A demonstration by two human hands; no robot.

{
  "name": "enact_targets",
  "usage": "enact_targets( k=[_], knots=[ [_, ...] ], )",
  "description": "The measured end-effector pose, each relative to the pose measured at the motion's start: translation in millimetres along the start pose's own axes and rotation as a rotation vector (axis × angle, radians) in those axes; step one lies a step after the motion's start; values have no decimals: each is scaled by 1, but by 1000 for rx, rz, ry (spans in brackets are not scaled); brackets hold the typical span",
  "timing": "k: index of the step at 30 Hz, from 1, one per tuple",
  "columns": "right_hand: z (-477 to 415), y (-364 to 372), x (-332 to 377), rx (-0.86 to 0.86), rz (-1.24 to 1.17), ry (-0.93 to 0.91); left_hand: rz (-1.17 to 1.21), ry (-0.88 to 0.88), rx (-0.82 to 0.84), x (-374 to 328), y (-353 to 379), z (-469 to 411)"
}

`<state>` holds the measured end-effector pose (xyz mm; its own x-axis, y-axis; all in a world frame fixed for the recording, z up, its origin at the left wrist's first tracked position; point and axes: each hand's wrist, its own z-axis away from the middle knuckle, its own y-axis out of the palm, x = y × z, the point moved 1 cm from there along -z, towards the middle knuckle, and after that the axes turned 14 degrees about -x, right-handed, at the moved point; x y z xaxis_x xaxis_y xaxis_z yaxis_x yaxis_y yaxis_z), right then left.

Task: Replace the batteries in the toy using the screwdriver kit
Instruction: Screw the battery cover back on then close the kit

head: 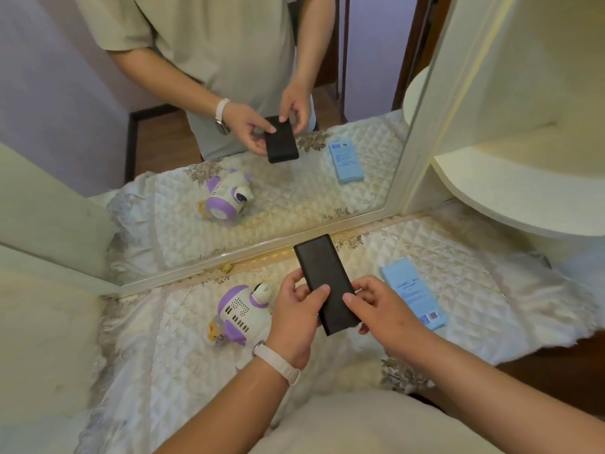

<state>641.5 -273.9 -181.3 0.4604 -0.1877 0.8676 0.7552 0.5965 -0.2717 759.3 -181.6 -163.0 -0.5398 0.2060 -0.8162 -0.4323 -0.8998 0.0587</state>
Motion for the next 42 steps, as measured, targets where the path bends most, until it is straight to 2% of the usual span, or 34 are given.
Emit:
enact_targets(
  k=[6, 9, 12, 19, 24, 33, 42],
  knots=[
    [-49, -52, -73, -361, 591, -74, -57, -21, -49, 13, -1, -3],
    [-61, -73, -105, -369, 759, 0, -82, -26, -53, 20, -2, -3],
    [-65, -80, -122, -325, 810, 41, -97, -42, -45, 27, 0, -3],
    [-76, -86, -121, -233, 789, 52, -161, -70, -68, 39, 24, -2],
    [-72, -95, -121, -56, 540, 17, -153, -69, -162, 48, 53, 5],
    [-82, -131, -115, 211, 135, 131, -8, -60, -398, 80, 89, 40],
    [-41, -105, -53, 450, 111, -56, 183, -5, -577, 87, 46, 106]
  ],
)
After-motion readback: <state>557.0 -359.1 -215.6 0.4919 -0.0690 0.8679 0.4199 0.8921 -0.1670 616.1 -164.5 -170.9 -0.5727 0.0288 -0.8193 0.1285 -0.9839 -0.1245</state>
